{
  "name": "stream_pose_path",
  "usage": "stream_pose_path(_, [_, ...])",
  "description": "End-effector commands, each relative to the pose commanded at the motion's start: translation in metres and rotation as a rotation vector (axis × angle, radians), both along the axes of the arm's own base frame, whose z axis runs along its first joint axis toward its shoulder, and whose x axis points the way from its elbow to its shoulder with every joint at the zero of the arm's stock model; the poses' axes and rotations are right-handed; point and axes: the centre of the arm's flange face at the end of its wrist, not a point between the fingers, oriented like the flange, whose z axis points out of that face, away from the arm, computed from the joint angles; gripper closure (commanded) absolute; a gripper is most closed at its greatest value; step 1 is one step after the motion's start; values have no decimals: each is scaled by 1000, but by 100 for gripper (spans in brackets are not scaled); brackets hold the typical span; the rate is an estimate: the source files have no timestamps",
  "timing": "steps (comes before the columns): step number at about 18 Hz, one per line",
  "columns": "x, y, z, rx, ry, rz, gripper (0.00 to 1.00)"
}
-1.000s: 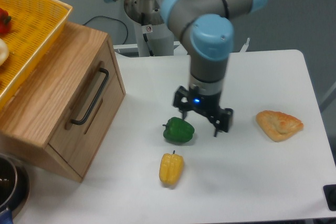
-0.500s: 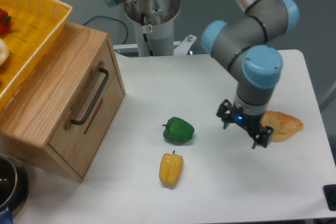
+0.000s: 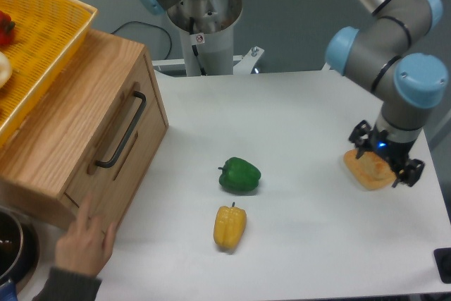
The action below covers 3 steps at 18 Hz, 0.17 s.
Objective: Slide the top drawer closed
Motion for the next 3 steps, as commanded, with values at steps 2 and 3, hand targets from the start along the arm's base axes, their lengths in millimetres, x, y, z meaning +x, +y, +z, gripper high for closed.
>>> stream_pose_path(2, [4, 0, -5, 2, -49, 0, 0])
stream_pose_path(3, [5, 1, -7, 6, -63, 0, 0])
